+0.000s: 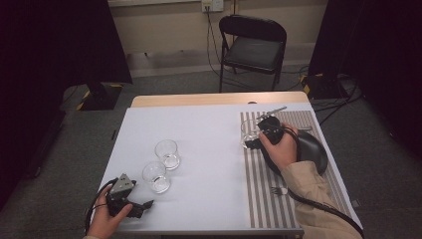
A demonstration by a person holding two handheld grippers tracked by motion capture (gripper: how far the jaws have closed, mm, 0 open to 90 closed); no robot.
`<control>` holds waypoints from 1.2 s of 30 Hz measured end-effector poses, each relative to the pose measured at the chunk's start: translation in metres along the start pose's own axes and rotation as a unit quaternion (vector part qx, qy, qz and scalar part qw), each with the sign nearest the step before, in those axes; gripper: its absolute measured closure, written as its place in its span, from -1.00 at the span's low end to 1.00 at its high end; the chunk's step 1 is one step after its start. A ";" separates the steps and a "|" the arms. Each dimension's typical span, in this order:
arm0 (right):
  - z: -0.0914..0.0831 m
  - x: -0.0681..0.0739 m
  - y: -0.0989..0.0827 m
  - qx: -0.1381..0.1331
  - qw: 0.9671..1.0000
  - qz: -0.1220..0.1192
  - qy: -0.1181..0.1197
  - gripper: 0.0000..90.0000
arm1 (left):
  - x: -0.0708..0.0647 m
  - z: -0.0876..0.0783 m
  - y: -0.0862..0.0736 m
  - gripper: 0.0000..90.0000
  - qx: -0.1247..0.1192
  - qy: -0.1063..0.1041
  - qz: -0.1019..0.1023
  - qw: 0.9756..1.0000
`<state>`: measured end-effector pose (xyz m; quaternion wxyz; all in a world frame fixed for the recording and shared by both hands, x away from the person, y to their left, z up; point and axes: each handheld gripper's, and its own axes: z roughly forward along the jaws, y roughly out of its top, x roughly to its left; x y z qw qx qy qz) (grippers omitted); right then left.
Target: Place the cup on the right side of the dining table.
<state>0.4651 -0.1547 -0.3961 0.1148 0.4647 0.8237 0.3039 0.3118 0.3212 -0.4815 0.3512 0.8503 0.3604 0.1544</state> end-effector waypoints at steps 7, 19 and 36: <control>0.000 0.004 -0.002 0.002 1.000 -0.003 0.005 -0.66 | 0.000 0.000 0.000 -1.00 0.000 0.000 0.000 1.000; -0.004 0.006 -0.007 0.002 1.000 -0.005 0.007 -0.66 | 0.000 0.000 0.000 -1.00 0.000 0.000 0.000 1.000; -0.008 0.011 -0.013 0.001 1.000 -0.007 0.019 -0.66 | 0.000 0.000 0.000 -1.00 0.000 0.001 0.001 1.000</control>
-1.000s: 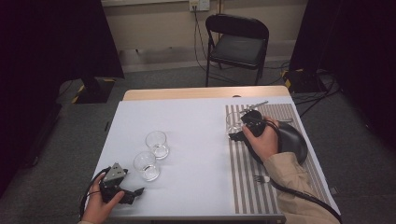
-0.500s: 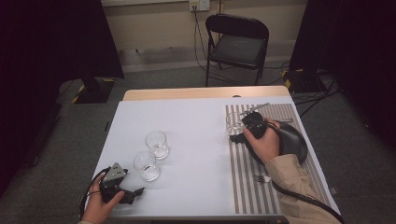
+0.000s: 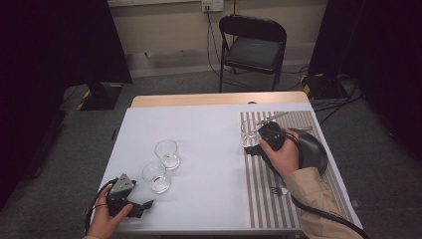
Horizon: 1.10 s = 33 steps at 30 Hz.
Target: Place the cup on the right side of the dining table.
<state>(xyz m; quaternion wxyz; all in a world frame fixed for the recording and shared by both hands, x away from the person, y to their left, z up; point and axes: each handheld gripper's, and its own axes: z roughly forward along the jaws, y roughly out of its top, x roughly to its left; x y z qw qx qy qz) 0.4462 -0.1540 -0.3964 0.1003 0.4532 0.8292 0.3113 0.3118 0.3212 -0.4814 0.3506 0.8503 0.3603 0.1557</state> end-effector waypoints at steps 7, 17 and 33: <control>0.000 0.003 -0.003 0.003 1.000 -0.004 0.008 -0.66 | 0.000 0.000 0.000 -1.00 0.000 0.000 0.000 1.000; 0.002 0.009 -0.008 0.013 1.000 -0.012 0.021 -0.66 | 0.000 0.000 0.000 -1.00 0.000 0.000 0.000 1.000; 0.003 0.018 -0.015 0.009 0.999 -0.024 0.037 -0.66 | 0.000 0.000 0.000 -1.00 0.000 0.000 -0.002 1.000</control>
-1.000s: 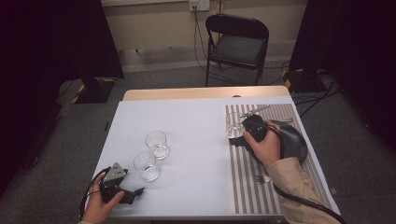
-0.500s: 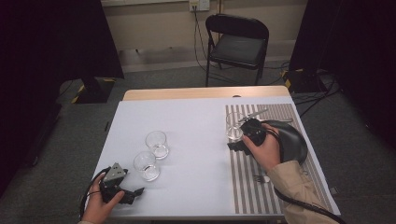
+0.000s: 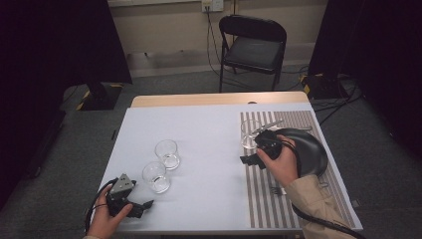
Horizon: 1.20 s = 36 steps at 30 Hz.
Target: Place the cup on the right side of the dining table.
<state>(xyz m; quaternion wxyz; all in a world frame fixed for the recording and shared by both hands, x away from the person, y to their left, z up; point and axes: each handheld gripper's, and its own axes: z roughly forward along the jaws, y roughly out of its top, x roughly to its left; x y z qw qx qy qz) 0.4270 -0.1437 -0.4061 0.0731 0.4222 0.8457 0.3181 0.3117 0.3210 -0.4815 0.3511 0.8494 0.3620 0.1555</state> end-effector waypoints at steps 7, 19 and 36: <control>0.002 0.006 -0.003 0.006 1.000 -0.006 0.010 -0.66 | 0.000 0.000 0.000 -1.00 0.000 -0.001 0.001 1.000; 0.006 0.011 -0.010 0.009 1.000 -0.010 0.018 -0.66 | 0.000 0.000 0.000 -1.00 0.000 -0.002 -0.001 1.000; 0.009 0.018 -0.021 0.015 0.999 -0.017 0.030 -0.66 | 0.000 0.000 0.000 -1.00 0.000 0.000 0.000 1.000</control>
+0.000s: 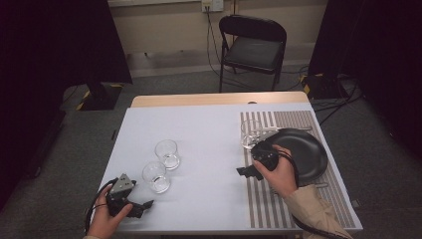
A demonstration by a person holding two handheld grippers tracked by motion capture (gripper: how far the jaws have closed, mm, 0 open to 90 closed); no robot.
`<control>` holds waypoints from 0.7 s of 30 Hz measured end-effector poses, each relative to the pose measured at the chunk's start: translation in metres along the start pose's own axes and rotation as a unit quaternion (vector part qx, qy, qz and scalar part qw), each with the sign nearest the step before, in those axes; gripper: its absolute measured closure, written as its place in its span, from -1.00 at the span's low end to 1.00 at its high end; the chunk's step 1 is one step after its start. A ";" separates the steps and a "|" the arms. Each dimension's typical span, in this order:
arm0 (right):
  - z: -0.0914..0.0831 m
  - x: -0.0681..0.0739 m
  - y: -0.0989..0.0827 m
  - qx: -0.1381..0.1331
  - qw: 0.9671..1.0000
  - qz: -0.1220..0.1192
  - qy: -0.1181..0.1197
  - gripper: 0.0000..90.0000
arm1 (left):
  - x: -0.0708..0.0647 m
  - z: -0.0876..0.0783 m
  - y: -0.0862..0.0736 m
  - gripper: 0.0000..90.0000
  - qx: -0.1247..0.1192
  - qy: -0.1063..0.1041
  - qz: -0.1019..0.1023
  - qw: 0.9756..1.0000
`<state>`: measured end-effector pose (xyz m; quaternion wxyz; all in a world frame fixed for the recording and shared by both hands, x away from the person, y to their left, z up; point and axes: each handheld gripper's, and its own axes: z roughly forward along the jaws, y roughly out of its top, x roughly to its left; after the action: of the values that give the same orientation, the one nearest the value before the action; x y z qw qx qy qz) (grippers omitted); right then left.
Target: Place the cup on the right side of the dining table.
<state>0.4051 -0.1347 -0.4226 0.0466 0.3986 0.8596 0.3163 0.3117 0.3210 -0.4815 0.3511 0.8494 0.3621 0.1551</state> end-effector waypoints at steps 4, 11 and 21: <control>0.001 0.002 -0.003 0.002 1.000 -0.005 0.004 -0.66 | 0.000 0.000 0.000 -1.00 0.000 -0.002 -0.002 1.000; 0.001 0.004 -0.007 0.003 1.000 -0.005 0.009 -0.66 | 0.000 0.000 0.000 -1.00 0.000 -0.002 -0.002 1.000; 0.001 0.006 -0.012 0.009 1.000 -0.011 0.011 -0.66 | 0.000 0.000 0.000 -1.00 0.000 -0.002 -0.001 1.000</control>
<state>0.3936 -0.1356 -0.4296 0.0370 0.3857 0.8674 0.3120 0.3116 0.3209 -0.4816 0.3520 0.8491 0.3628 0.1533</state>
